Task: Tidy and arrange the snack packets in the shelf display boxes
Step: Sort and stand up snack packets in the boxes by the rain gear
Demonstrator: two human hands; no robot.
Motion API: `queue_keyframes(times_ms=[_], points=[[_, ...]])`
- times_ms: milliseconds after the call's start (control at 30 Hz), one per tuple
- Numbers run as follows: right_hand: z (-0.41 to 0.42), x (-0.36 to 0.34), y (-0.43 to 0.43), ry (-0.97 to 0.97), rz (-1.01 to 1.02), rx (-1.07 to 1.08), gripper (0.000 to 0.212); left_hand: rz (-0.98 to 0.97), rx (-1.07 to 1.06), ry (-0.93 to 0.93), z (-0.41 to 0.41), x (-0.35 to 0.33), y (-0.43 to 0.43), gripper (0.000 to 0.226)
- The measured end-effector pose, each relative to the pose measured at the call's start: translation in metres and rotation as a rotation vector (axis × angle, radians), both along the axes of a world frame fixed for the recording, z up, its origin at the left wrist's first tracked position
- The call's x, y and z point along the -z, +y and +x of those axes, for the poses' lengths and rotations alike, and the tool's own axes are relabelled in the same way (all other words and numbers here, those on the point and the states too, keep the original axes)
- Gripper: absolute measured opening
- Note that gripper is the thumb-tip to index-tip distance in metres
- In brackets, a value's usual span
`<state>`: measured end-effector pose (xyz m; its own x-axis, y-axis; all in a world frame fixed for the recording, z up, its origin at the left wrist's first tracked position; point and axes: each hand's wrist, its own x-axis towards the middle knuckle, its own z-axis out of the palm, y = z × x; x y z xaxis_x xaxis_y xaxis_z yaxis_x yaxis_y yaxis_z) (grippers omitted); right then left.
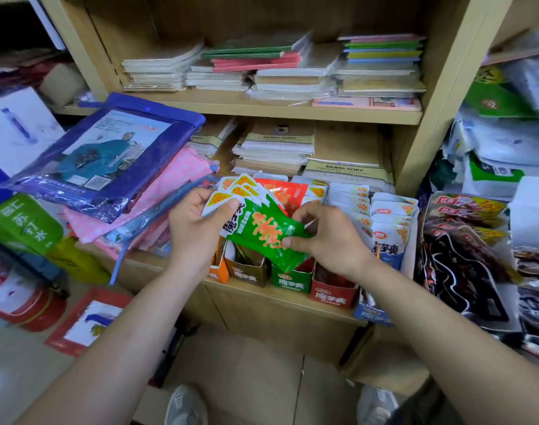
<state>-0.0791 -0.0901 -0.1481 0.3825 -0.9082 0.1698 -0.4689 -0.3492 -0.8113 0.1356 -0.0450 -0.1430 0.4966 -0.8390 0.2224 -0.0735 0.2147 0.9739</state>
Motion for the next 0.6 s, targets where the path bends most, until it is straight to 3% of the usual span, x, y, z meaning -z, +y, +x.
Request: queue_keyframes(times_ms=[167,400,500,600], points=[[-0.011,-0.016,-0.011,-0.128,0.024,-0.097,0.031,-0.096,-0.031,0.037,-0.008,-0.014,-0.006,0.019],[-0.048,-0.03,-0.005,-0.156,0.044,-0.158,0.034,-0.126,-0.042,0.012,-0.01,-0.019,-0.013,0.022],[-0.067,-0.028,-0.002,-0.033,-0.007,-0.152,0.03,-0.11,-0.02,0.072,-0.007,-0.014,-0.014,0.022],[-0.076,-0.019,0.002,0.184,-0.126,-0.101,0.044,-0.073,0.021,0.173,-0.011,-0.008,-0.016,0.017]])
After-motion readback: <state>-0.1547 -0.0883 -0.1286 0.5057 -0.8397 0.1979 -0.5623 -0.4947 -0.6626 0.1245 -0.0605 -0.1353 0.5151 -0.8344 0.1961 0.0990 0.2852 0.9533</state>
